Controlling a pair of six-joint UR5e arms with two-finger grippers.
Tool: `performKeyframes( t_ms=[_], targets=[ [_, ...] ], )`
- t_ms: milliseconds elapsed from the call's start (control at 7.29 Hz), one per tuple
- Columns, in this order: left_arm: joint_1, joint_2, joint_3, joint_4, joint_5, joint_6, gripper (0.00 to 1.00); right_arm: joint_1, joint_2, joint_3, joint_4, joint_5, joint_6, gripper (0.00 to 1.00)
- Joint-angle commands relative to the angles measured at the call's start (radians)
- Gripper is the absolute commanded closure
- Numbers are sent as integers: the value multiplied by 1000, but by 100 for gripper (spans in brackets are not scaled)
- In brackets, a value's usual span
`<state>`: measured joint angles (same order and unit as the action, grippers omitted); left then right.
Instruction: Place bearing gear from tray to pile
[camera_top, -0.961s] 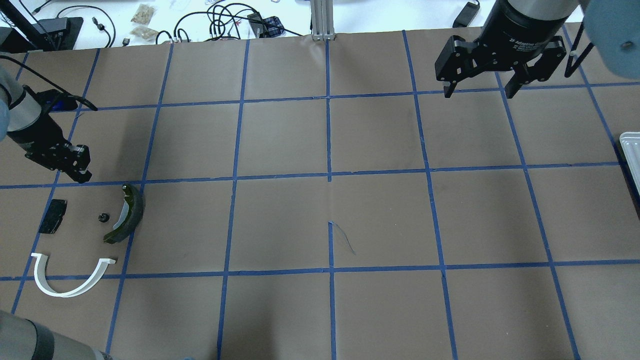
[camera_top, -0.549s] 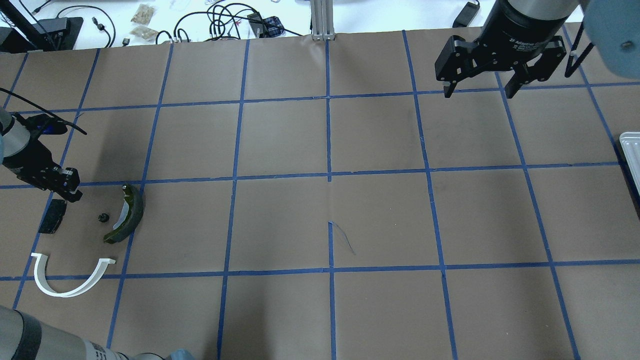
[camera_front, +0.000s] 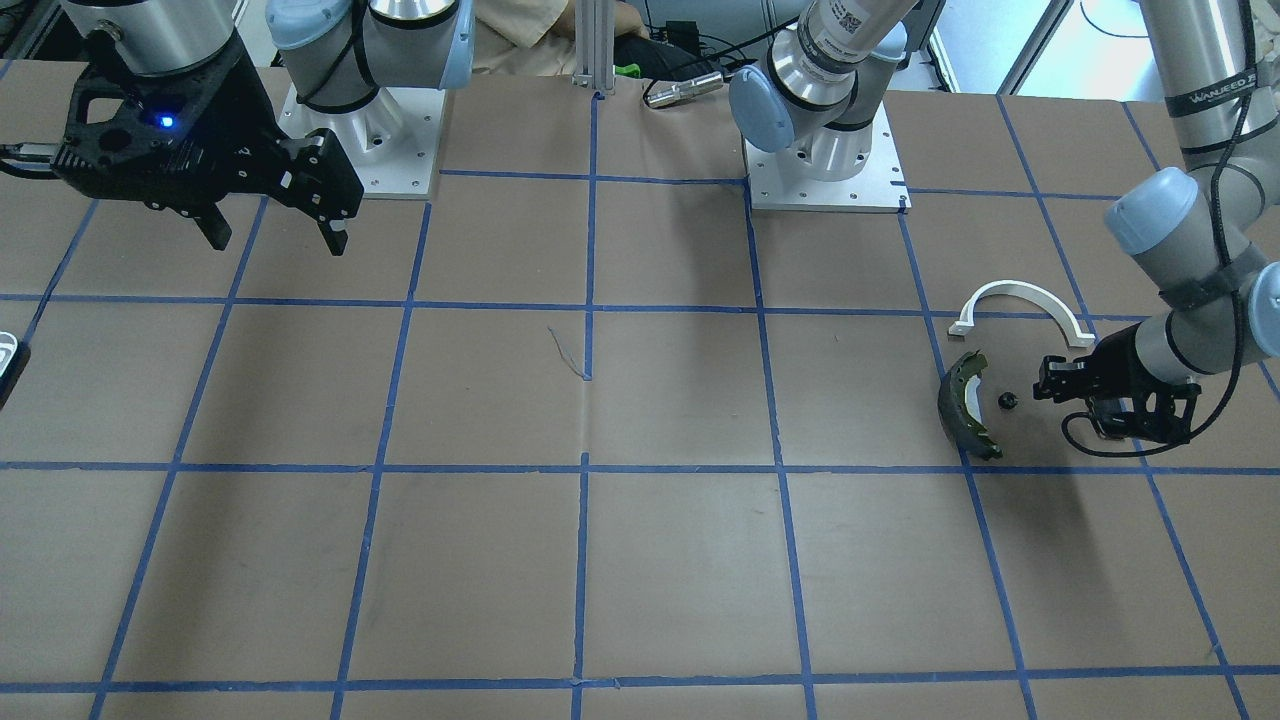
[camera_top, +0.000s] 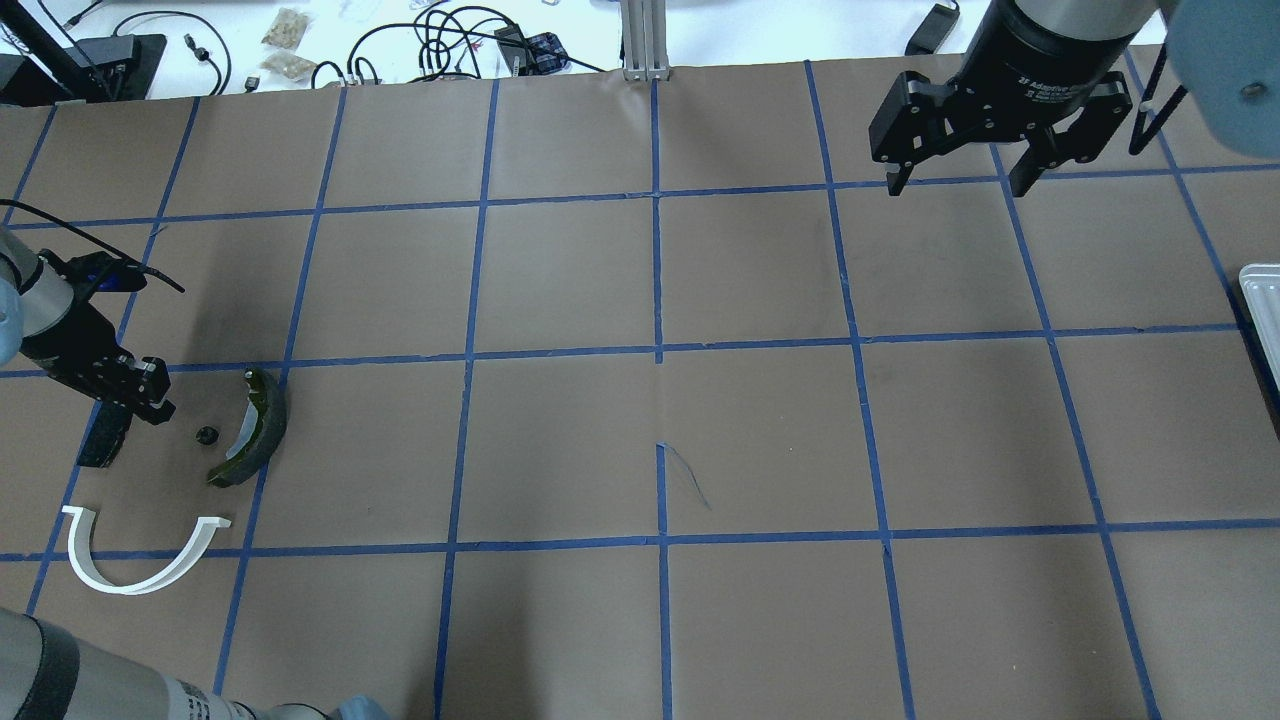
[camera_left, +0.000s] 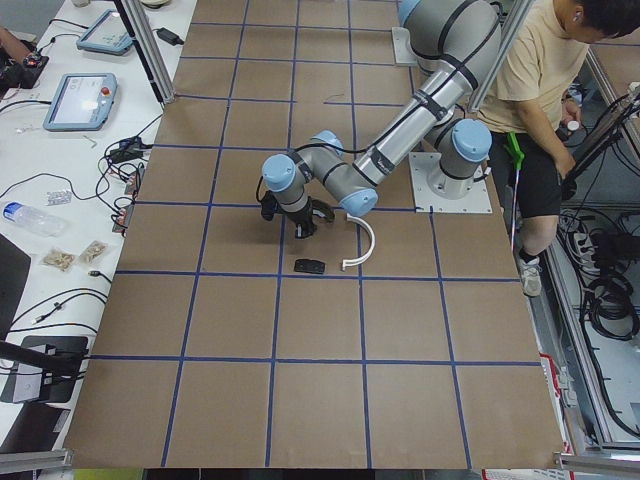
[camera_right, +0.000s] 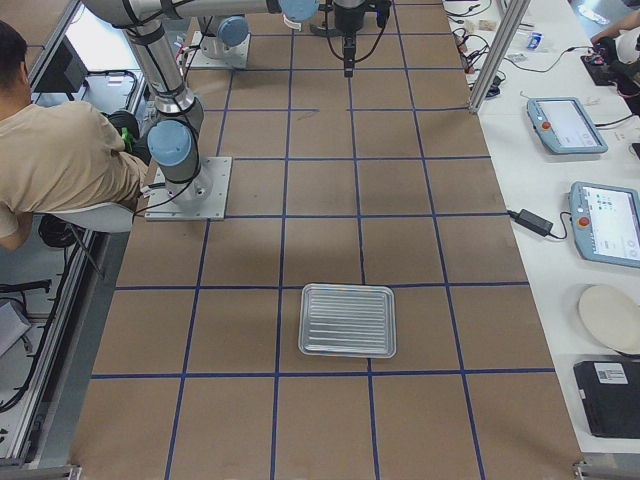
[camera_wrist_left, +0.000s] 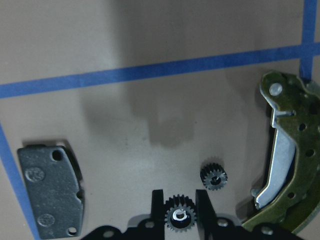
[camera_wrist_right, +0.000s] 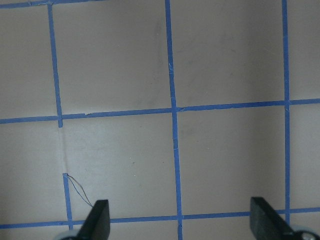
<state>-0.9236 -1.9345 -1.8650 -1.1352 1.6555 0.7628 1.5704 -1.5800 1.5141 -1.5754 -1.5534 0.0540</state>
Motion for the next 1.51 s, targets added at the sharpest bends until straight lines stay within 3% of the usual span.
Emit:
performKeyframes(
  t_ms=[0,686,824,961,1373],
  targets=[
    [0,-1,-32,43,1,1,100,-1,0,0,0,-1,-3,0],
    [2,-8,-51,48,3,21,100,-1,0,0,0,-2,-5,0],
    [2,-8,-51,48,3,21,93,-1,0,0,0,-1,-5,0],
    [2,-8,-51,55,3,23,78,-1,0,0,0,-1,-5,0],
    [2,-14,-48,83,4,21,71,0,0,0,0,-2,-6,0]
  ],
)
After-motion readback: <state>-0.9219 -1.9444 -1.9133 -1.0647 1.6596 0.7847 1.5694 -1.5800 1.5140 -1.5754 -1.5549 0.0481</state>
